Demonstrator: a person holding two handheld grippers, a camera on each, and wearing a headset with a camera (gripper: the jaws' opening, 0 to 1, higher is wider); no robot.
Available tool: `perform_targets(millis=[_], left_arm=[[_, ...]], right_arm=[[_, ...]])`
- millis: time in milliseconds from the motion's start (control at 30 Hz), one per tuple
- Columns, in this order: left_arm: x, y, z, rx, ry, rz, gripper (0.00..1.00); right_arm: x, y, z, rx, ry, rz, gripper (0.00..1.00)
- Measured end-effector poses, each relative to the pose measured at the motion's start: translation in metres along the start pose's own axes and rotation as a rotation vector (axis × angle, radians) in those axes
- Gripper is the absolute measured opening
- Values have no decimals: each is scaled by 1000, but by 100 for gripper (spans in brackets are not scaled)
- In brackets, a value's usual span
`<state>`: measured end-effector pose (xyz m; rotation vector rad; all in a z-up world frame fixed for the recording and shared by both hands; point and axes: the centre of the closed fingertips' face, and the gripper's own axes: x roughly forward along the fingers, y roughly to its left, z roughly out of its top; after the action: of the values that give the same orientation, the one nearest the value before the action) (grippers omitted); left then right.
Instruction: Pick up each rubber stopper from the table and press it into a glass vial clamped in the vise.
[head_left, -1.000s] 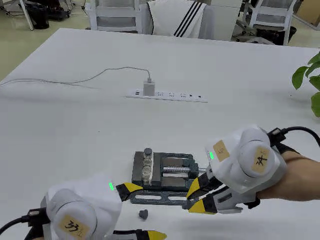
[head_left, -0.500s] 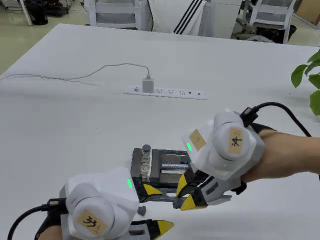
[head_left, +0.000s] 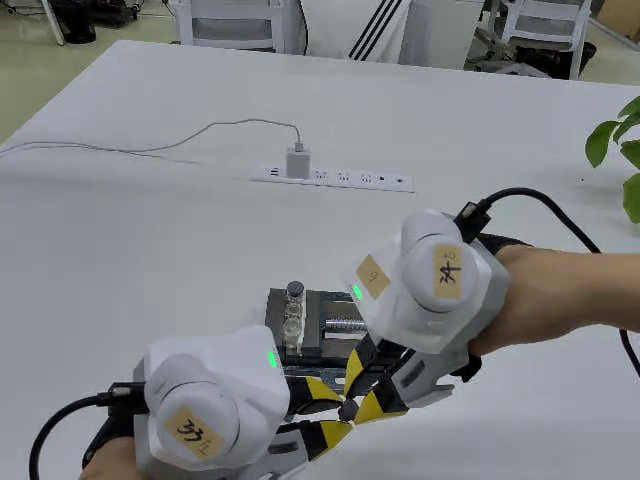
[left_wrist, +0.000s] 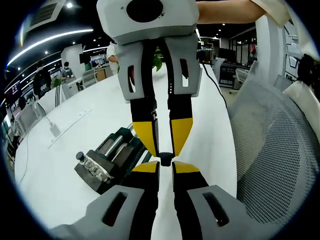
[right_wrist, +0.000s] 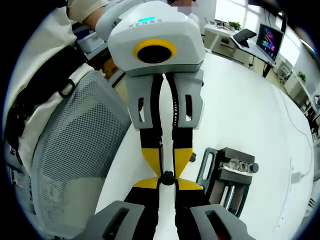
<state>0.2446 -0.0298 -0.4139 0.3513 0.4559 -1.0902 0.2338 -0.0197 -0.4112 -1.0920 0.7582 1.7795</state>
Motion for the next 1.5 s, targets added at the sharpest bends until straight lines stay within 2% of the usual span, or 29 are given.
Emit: perform_targets(millis=[267, 633, 733, 867, 1133, 1233, 1500], left_arm=[[1, -2, 0, 4, 4, -4, 5], [1, -4, 0, -29, 2, -3, 4], [1, -3, 0, -59, -2, -3, 4], [0, 2, -1, -116, -21, 12, 4], [-5, 6, -1, -173, -49, 26, 4], [-6, 9, 0, -203, -62, 43, 4], [-6, 10, 3, -209, -75, 45, 4]], right_arm=[[1, 2, 2, -5, -2, 9, 6], [1, 4, 1, -16, -16, 14, 6], [-1, 2, 1, -19, -29, 0, 8], [-7, -5, 2, 30, -68, -37, 19], [-11, -6, 7, 89, -133, -53, 14], [-9, -6, 6, 92, -130, -56, 13], [-8, -9, 6, 86, -124, -59, 10]])
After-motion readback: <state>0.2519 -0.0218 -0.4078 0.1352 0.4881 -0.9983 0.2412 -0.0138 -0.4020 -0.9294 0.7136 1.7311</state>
